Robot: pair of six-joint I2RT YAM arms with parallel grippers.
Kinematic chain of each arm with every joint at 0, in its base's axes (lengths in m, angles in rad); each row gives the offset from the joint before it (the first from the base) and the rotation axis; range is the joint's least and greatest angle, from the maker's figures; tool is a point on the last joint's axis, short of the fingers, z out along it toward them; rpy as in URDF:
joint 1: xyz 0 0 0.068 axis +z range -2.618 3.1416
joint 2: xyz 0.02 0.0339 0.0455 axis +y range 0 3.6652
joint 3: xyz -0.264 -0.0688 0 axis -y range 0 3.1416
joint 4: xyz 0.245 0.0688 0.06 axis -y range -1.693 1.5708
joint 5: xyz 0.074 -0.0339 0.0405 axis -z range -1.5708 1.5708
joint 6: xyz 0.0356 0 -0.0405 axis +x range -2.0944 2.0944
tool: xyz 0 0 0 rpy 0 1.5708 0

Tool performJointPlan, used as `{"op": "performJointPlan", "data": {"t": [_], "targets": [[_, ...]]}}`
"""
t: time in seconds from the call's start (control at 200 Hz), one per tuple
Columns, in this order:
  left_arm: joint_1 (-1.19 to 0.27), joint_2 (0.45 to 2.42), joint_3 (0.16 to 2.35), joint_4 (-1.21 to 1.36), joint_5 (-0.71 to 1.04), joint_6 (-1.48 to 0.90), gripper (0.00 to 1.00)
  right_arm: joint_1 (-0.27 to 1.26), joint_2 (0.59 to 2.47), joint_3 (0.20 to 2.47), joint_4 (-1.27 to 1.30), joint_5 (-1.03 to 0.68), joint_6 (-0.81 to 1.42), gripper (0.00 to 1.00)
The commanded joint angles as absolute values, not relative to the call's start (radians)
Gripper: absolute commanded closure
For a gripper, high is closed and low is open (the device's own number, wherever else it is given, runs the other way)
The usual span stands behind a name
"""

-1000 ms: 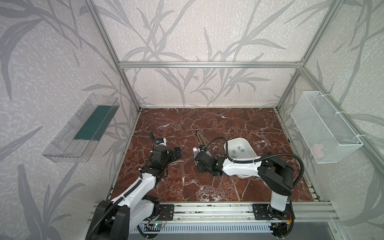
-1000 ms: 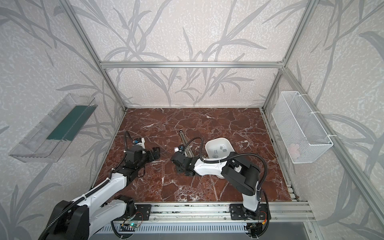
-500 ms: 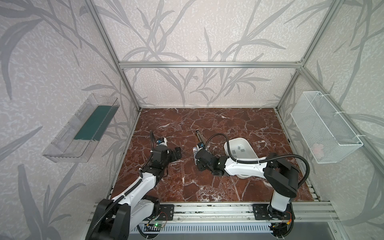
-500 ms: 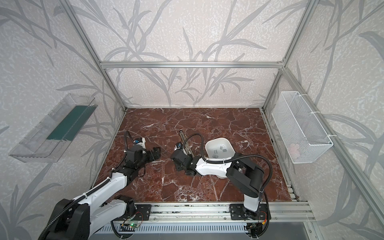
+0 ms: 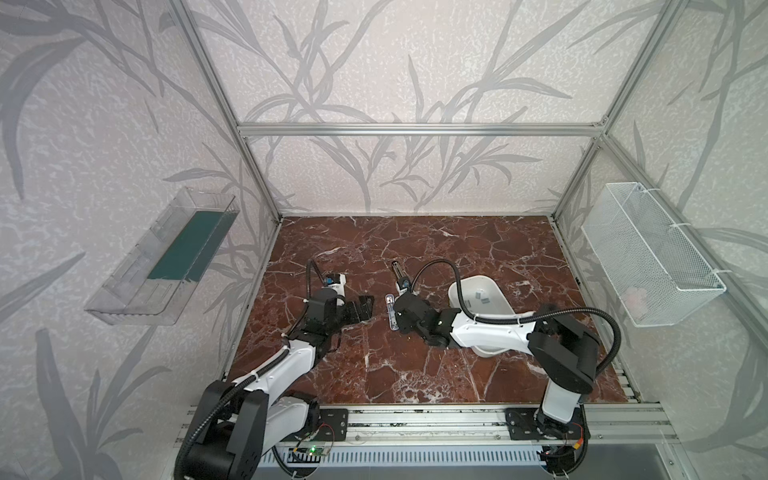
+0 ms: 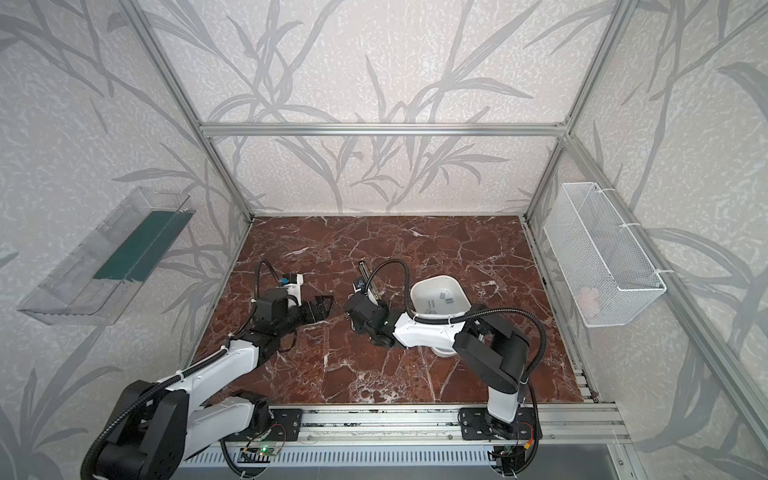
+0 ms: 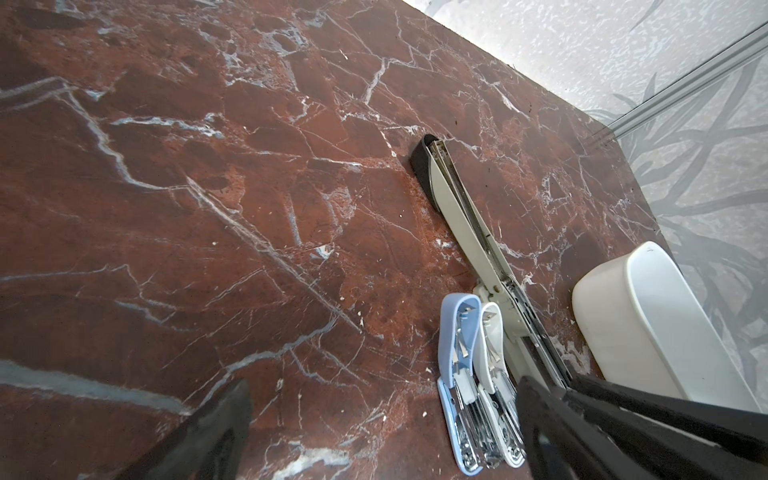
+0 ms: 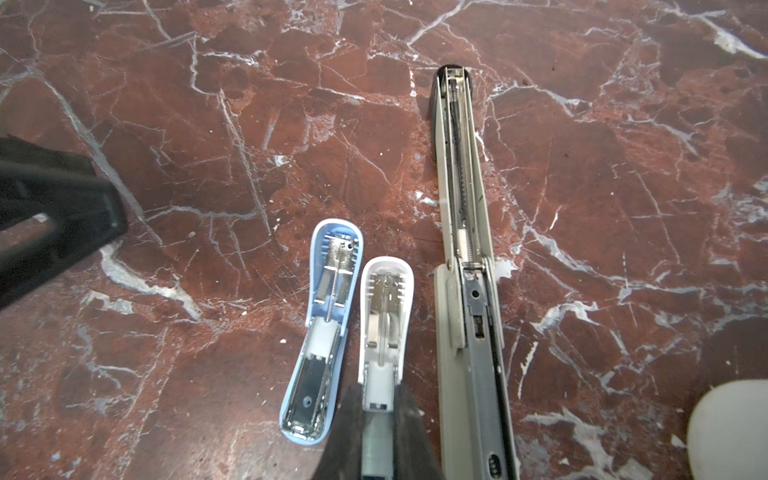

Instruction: Load the staples into the stapler

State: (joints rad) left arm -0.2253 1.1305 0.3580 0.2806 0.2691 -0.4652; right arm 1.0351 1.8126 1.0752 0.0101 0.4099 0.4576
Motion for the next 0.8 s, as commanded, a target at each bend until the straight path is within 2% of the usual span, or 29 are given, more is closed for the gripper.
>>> {"op": "performJointPlan", "data": {"t": [0.0, 0.795], "targets": [[-0.225, 1.113, 0.360, 0.297, 0.262, -0.456, 0.01, 1.031, 1.827, 1.072, 0.040, 0.412, 0.437, 0.93], [-0.225, 1.111, 0.359, 0.295, 0.242, -0.456, 0.01, 1.031, 1.874, 1.069, 0.046, 0.410, 0.451, 0.94]]}}
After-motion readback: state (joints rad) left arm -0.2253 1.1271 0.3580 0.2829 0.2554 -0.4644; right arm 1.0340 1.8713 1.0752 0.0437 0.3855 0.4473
